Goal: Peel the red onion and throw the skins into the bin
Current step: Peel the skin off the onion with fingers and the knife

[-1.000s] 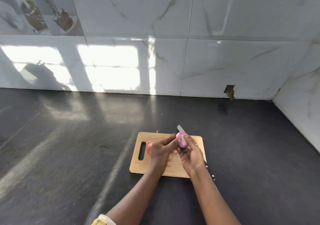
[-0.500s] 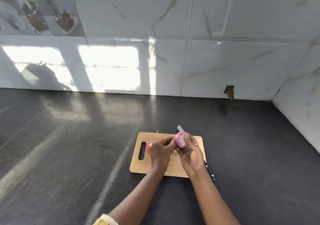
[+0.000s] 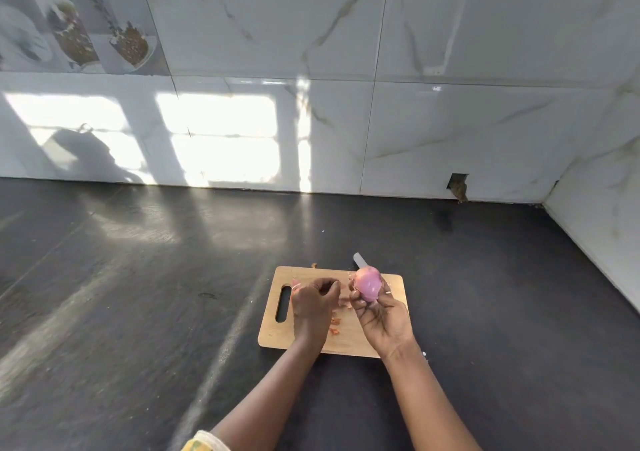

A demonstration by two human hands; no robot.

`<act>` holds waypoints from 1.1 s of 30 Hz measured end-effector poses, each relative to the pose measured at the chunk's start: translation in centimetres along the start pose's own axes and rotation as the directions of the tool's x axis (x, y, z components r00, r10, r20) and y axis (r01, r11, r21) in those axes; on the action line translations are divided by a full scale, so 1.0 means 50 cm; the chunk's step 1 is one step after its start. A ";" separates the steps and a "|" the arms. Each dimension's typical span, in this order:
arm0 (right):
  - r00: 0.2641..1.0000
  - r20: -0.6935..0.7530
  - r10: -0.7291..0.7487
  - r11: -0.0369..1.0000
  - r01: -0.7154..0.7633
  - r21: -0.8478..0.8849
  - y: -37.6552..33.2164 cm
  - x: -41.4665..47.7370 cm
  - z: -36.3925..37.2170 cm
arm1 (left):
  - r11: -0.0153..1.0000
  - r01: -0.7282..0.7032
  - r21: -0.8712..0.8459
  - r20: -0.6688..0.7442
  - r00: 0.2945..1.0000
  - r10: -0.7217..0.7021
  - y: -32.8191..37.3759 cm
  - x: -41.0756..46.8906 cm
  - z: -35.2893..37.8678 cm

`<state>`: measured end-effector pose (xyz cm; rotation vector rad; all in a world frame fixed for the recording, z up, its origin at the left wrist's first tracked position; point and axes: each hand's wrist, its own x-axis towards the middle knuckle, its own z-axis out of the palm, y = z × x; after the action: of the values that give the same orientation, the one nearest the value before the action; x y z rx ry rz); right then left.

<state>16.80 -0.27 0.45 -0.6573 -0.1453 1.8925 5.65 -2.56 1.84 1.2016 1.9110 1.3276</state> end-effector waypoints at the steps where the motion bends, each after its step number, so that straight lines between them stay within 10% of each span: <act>1: 1.000 -0.002 0.011 1.000 -0.011 0.010 -0.002 0.001 -0.001 | 1.000 0.006 -0.003 0.014 1.000 -0.006 -0.001 0.001 -0.003; 33: 1.000 -0.016 -0.007 0.931 0.001 -0.364 -0.012 -0.005 0.010 | 0.958 -0.284 0.028 0.237 0.933 0.270 -0.032 0.019 0.000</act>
<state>17.10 -0.14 1.17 -0.9208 -0.4961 1.8715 4.59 -1.94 0.44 1.6308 1.6724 1.2079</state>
